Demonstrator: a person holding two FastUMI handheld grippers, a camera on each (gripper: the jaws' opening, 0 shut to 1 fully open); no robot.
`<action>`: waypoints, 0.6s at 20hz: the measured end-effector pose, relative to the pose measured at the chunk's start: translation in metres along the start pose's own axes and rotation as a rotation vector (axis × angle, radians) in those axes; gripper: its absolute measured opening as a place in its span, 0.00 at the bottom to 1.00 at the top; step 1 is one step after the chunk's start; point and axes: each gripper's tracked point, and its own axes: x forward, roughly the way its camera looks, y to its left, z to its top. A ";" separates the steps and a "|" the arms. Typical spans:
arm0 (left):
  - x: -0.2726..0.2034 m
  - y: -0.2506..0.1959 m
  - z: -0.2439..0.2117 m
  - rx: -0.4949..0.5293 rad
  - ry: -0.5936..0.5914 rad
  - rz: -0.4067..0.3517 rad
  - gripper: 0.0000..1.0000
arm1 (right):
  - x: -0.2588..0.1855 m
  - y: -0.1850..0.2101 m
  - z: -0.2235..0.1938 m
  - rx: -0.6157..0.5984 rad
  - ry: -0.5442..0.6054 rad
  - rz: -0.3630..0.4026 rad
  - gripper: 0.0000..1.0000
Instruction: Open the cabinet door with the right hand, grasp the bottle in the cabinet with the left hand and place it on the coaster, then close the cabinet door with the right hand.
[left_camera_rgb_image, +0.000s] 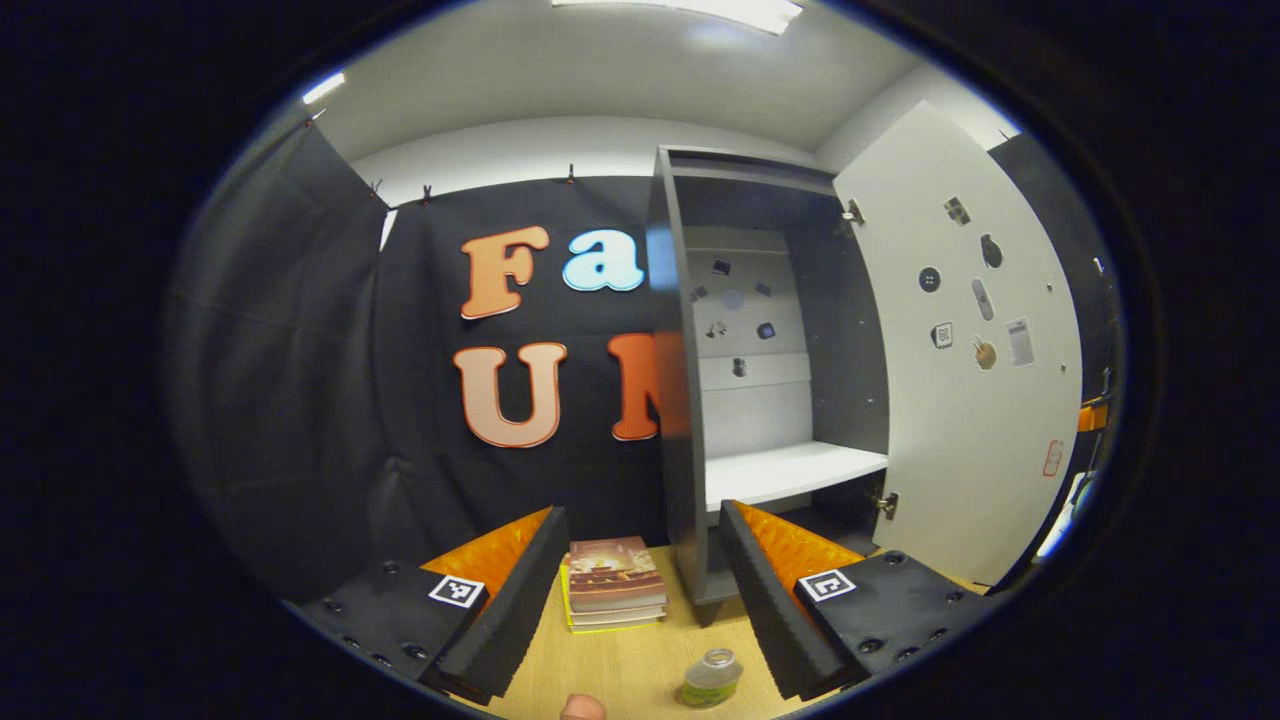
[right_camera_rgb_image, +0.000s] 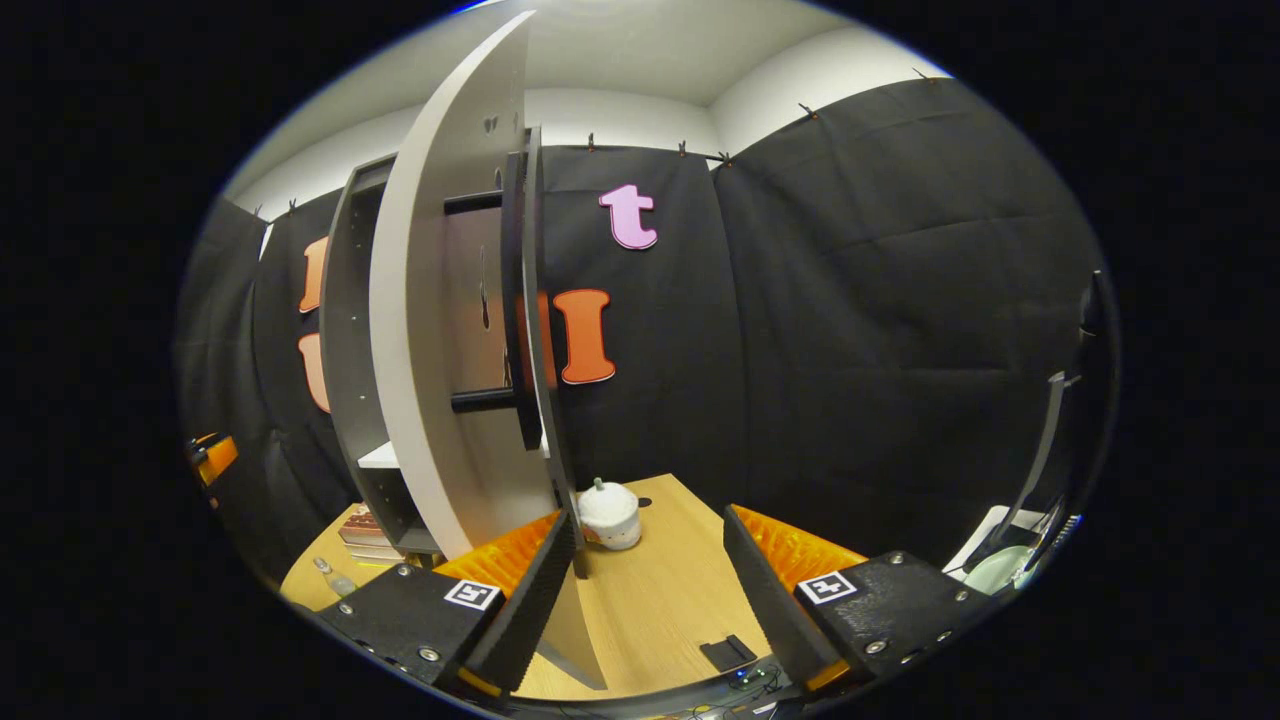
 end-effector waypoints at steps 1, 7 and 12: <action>-0.001 0.014 0.001 0.000 -0.002 0.028 0.98 | 0.001 0.002 -0.001 0.000 0.003 0.008 0.93; -0.009 0.072 -0.005 0.003 -0.008 0.136 0.98 | -0.002 0.039 -0.003 -0.041 0.007 0.071 0.89; -0.022 0.096 -0.006 0.012 -0.019 0.159 0.99 | -0.006 0.081 -0.007 -0.054 0.022 0.148 0.89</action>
